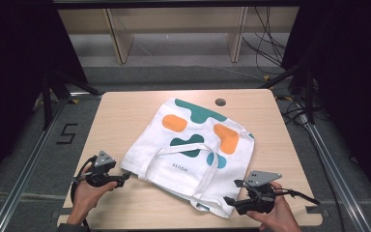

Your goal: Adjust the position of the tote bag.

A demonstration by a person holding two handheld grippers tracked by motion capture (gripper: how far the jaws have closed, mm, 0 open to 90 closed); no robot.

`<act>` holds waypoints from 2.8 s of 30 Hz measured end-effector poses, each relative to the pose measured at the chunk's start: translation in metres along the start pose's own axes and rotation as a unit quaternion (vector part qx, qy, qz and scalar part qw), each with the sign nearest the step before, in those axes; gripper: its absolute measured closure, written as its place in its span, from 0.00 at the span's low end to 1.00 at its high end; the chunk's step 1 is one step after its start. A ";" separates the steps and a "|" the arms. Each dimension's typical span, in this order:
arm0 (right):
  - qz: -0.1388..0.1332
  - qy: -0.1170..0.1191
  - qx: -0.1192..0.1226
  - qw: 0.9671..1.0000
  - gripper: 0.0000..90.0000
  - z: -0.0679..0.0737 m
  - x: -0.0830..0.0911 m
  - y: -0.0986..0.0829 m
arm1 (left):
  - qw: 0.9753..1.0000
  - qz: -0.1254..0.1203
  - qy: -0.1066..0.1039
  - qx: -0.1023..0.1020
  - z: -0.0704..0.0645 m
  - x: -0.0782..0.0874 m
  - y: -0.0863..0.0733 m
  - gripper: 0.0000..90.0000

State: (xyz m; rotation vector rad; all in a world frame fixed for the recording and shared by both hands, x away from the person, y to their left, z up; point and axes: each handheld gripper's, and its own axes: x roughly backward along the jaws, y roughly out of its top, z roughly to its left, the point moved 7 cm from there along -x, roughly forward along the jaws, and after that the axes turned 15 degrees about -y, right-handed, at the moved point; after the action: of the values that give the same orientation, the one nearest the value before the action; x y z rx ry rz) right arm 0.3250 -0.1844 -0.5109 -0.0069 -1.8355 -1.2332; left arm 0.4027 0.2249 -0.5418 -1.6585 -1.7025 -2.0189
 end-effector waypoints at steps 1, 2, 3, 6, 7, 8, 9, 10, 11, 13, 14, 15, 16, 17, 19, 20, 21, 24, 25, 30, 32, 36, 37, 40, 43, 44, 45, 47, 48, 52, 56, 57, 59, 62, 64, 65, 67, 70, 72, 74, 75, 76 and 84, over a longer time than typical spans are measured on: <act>0.004 -0.001 0.008 1.000 0.33 0.004 0.000 -0.001 | 1.000 0.004 0.002 -0.002 0.001 -0.001 0.000 0.32; 0.006 0.002 0.018 1.000 0.33 0.011 -0.001 -0.002 | 1.000 0.005 0.011 0.005 0.003 -0.003 -0.001 0.34; 0.006 0.002 0.018 1.000 0.33 0.011 -0.001 -0.002 | 1.000 0.005 0.011 0.005 0.003 -0.003 -0.001 0.34; 0.013 0.009 0.023 1.000 0.32 0.019 -0.003 -0.006 | 1.000 0.013 0.023 0.007 0.006 -0.008 -0.004 0.34; 0.018 0.011 0.026 0.999 0.32 0.020 -0.004 -0.007 | 1.000 0.021 0.020 0.006 0.007 -0.008 -0.005 0.34; 0.015 0.008 0.028 0.999 0.32 0.020 -0.005 -0.008 | 1.000 0.016 0.021 0.008 0.007 -0.011 -0.005 0.34; 0.023 0.012 0.028 0.999 0.32 0.021 -0.005 -0.009 | 1.000 0.019 0.024 0.007 0.007 -0.012 -0.006 0.34; 0.018 0.011 0.027 0.999 0.32 0.022 -0.006 -0.009 | 0.999 0.025 0.025 0.000 0.008 -0.013 -0.006 0.34; 0.017 0.009 0.029 0.999 0.31 0.022 -0.007 -0.009 | 0.999 0.023 0.022 0.001 0.006 -0.016 -0.005 0.35; 0.021 0.015 0.033 0.999 0.31 0.023 -0.007 -0.010 | 0.999 0.028 0.021 0.000 0.005 -0.018 -0.006 0.37; 0.021 0.012 0.027 0.999 0.31 0.023 -0.008 -0.010 | 0.999 0.030 0.021 -0.005 0.005 -0.019 -0.006 0.37; 0.026 0.009 0.034 0.999 0.31 0.024 -0.008 -0.011 | 0.999 0.029 0.025 -0.005 0.005 -0.020 -0.005 0.36; 0.026 0.009 0.034 0.999 0.31 0.024 -0.008 -0.011 | 0.999 0.023 0.027 -0.003 0.005 -0.021 -0.003 0.36; 0.027 0.008 0.035 0.999 0.31 0.025 -0.009 -0.012 | 0.999 0.026 0.027 -0.002 0.007 -0.020 -0.001 0.34; 0.032 0.006 0.040 0.999 0.30 0.028 -0.012 -0.014 | 0.999 0.025 0.026 0.005 0.010 -0.024 -0.001 0.32; 0.031 0.008 0.038 0.999 0.30 0.031 -0.013 -0.014 | 0.999 0.015 0.024 0.019 0.013 -0.028 -0.001 0.33; 0.031 0.008 0.038 0.999 0.30 0.031 -0.013 -0.014 | 0.999 0.015 0.024 0.019 0.013 -0.028 -0.001 0.33; 0.025 -0.012 0.052 0.998 0.30 0.035 -0.018 -0.014 | 1.000 0.002 0.018 0.018 0.015 -0.027 0.002 0.34; 0.030 -0.016 0.054 0.998 0.31 0.036 -0.019 -0.015 | 1.000 -0.005 0.023 0.017 0.015 -0.027 0.004 0.34; 0.051 -0.037 0.069 0.996 0.44 0.037 -0.029 -0.022 | 1.000 -0.014 0.027 0.005 0.020 -0.031 0.011 0.39; 0.049 -0.054 0.075 0.995 0.45 0.032 -0.030 -0.022 | 0.999 -0.017 0.026 0.009 0.020 -0.033 0.013 0.40; 0.037 -0.064 0.085 0.994 0.64 0.031 -0.023 -0.017 | 0.999 -0.020 0.028 -0.005 0.021 -0.036 0.019 0.45; 0.037 -0.064 0.085 0.994 0.64 0.031 -0.023 -0.017 | 0.999 -0.020 0.028 -0.005 0.021 -0.036 0.019 0.48; 0.025 -0.098 0.091 0.991 0.71 0.021 -0.016 -0.013 | 0.999 -0.016 0.040 -0.032 0.014 -0.034 0.021 0.65; 0.033 -0.110 0.107 0.988 0.70 0.016 -0.016 -0.015 | 0.998 -0.011 0.037 -0.054 0.006 -0.031 0.022 0.82; 0.048 -0.120 0.101 0.986 0.66 0.014 -0.017 -0.020 | 0.998 -0.013 0.030 -0.058 -0.001 -0.029 0.022 0.86; 0.056 -0.129 0.107 0.984 0.63 0.011 -0.018 -0.023 | 0.998 -0.013 0.030 -0.058 -0.001 -0.029 0.022 0.89; 0.067 -0.137 0.136 0.979 0.61 0.003 -0.020 -0.028 | 0.998 -0.024 0.010 -0.061 -0.013 -0.024 0.020 0.89; 0.067 -0.137 0.136 0.979 0.61 0.003 -0.020 -0.028 | 0.998 -0.024 0.010 -0.061 -0.013 -0.024 0.020 0.90; 0.074 -0.138 0.115 0.981 0.64 -0.009 -0.020 -0.032 | 0.997 -0.014 -0.016 -0.077 -0.028 -0.020 0.016 0.91; 0.070 -0.123 0.095 0.985 0.89 -0.023 -0.014 -0.035 | 0.996 -0.014 -0.032 -0.086 -0.047 -0.020 0.012 0.91; 0.065 -0.120 0.092 0.986 0.90 -0.027 -0.014 -0.034 | 0.995 -0.011 -0.039 -0.091 -0.052 -0.019 0.011 0.91; 0.053 -0.124 0.076 0.988 0.93 -0.036 -0.009 -0.031 | 0.994 -0.006 -0.044 -0.101 -0.060 -0.017 0.009 0.91; 0.025 -0.126 0.046 0.991 0.95 -0.049 0.000 -0.025 | 0.993 -0.012 -0.055 -0.103 -0.072 -0.015 0.006 0.91; 0.008 -0.132 0.044 0.990 0.95 -0.057 0.005 -0.022 | 0.992 -0.019 -0.066 -0.102 -0.084 -0.013 0.005 0.91; 0.004 -0.137 0.036 0.990 0.94 -0.060 0.007 -0.021 | 0.992 -0.013 -0.068 -0.107 -0.088 -0.011 0.004 0.91; 0.000 -0.138 0.034 0.990 0.93 -0.063 0.008 -0.021 | 0.992 -0.011 -0.067 -0.109 -0.095 -0.013 0.000 0.91; 0.010 -0.140 0.028 0.990 0.87 -0.068 0.005 -0.026 | 0.991 -0.006 -0.076 -0.109 -0.103 -0.015 -0.004 0.90; 0.039 -0.138 0.019 0.989 0.76 -0.069 0.000 -0.035 | 0.992 -0.005 -0.068 -0.106 -0.103 -0.015 -0.004 0.90; 0.053 -0.141 0.028 0.988 0.75 -0.070 -0.005 -0.041 | 0.992 -0.004 -0.072 -0.102 -0.103 -0.015 -0.004 0.90; 0.053 -0.141 0.028 0.988 0.75 -0.070 -0.005 -0.041 | 0.992 -0.004 -0.072 -0.102 -0.103 -0.015 -0.004 0.89; 0.061 -0.138 0.038 0.988 0.80 -0.071 -0.008 -0.044 | 0.993 -0.004 -0.072 -0.096 -0.102 -0.016 -0.004 0.89; 0.003 -0.136 0.014 0.991 0.93 -0.076 0.006 -0.027 | 0.993 -0.002 -0.071 -0.097 -0.105 -0.016 -0.004 0.88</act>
State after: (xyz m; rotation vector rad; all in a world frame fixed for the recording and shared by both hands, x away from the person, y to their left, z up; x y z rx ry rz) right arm 0.3598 -0.2573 -0.5195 -0.1731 -2.0848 -1.2504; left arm 0.3369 0.1420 -0.5388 -1.9013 -1.5945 -2.1791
